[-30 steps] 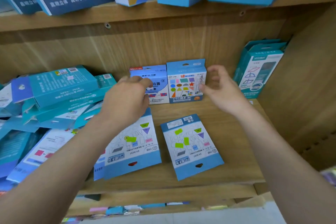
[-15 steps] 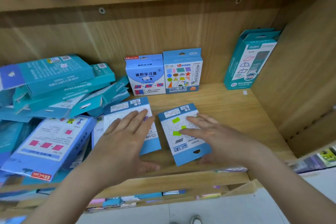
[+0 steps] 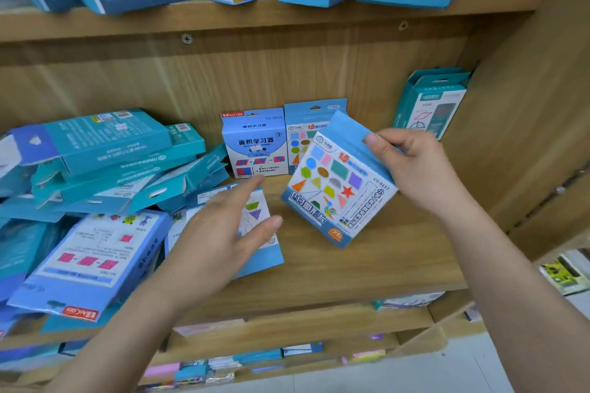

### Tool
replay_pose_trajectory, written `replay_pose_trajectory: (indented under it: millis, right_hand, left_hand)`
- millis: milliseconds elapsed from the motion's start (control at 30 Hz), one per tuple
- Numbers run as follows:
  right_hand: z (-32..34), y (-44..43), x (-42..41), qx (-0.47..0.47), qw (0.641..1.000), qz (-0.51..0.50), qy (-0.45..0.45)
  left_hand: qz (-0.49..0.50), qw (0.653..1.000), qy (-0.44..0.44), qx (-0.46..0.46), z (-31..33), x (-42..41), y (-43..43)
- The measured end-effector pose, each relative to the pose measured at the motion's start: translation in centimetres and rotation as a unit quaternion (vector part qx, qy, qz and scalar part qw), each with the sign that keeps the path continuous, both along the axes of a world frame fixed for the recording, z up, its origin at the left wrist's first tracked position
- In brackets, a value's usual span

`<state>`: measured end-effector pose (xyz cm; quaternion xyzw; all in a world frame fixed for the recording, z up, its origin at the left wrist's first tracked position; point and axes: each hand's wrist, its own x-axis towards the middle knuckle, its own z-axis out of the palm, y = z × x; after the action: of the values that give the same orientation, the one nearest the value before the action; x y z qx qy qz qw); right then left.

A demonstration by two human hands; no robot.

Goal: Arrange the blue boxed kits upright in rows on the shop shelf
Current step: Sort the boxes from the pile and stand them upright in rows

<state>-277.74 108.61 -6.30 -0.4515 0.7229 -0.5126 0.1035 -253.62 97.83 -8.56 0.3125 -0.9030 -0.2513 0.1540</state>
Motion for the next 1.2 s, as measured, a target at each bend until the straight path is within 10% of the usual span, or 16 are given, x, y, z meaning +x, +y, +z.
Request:
replay_pose_trajectory:
  millis: [433,667,1200]
  right_hand:
    - [2.0,1.0,0.8,0.04,0.984,0.127,-0.121]
    - [0.8,0.9,-0.5,-0.036,0.976,0.079,-0.2]
    - [-4.9,-7.0,-4.4,0.067,0.998,-0.004,-0.004]
  left_hand:
    - [-0.073,0.963,0.144,0.215,0.5,-5.1,-1.1]
    - [-0.008,0.98,0.108,0.168,0.3,-7.2,-2.1]
    - [0.116,0.985,0.021,-0.126,-2.2,-12.2,-7.3]
